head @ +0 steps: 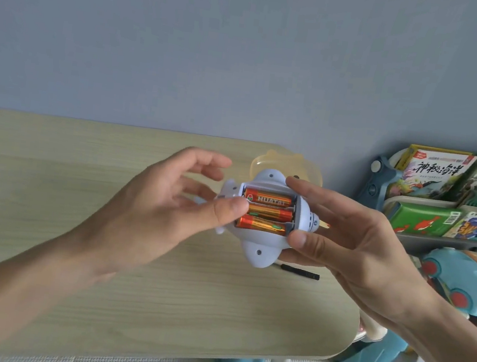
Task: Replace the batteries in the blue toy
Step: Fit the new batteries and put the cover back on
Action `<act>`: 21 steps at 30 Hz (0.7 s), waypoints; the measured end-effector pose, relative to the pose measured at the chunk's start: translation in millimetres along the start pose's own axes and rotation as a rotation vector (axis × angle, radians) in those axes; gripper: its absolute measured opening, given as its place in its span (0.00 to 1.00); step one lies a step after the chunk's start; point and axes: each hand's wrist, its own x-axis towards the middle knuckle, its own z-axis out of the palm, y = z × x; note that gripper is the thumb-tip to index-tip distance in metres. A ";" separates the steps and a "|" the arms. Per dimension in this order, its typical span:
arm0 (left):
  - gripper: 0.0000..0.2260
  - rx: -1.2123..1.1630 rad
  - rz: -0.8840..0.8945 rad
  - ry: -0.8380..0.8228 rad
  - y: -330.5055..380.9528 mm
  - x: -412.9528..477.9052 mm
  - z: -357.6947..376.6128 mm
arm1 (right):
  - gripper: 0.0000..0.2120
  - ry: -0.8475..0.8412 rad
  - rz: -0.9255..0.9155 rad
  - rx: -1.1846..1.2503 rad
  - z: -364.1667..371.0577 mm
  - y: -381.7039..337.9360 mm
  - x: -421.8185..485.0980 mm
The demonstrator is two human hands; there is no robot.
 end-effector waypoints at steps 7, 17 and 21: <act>0.21 -0.313 -0.224 -0.245 3.0 0.7 10.8 | 0.30 -0.027 -0.006 0.005 3.1 2.0 -2.0; 0.22 -0.266 -0.202 -0.281 -8.8 -13.5 9.5 | 0.29 -0.080 0.056 0.040 5.2 8.5 -9.5; 0.40 -0.160 -0.110 -0.318 -26.4 -29.4 -5.3 | 0.25 -0.162 0.153 0.076 13.4 21.2 -12.3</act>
